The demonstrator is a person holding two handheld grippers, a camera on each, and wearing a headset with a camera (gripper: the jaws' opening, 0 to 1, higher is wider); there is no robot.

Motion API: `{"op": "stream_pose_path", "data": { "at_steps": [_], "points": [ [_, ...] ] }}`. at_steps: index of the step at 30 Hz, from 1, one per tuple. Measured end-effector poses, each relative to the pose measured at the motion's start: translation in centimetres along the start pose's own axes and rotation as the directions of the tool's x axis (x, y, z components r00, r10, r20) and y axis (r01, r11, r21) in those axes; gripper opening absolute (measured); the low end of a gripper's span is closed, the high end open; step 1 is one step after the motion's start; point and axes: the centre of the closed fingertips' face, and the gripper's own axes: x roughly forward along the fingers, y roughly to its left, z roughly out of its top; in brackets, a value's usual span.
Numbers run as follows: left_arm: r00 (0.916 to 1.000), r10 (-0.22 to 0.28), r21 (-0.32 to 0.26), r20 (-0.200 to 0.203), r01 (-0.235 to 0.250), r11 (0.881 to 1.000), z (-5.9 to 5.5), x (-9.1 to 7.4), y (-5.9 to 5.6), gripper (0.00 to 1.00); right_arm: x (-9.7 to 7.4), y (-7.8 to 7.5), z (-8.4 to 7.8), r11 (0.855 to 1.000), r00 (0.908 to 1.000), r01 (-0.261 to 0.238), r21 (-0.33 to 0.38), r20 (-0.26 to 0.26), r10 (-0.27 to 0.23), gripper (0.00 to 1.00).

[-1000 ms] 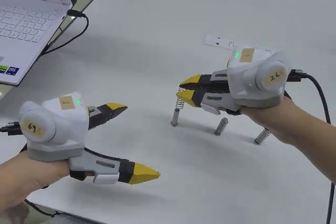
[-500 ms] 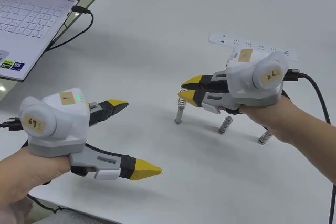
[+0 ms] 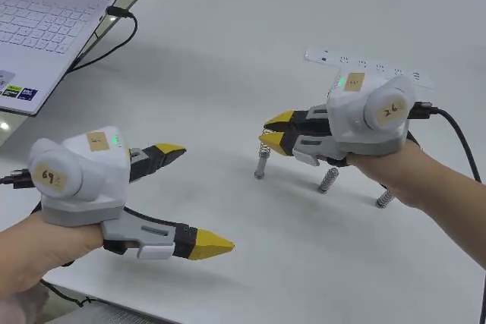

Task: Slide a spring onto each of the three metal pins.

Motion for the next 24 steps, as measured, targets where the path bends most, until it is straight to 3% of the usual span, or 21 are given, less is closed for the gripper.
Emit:
{"op": "stream_pose_path", "data": {
  "at_steps": [24],
  "points": [
    [1.0, 0.003, -0.003, -0.001, -0.003, 1.0, 0.0, 0.0, 0.1, 0.98, 0.7, 0.1, -1.3, 1.0, 0.9997, -0.002, 0.009, -0.026, 0.002, 0.08]
  ]
}}
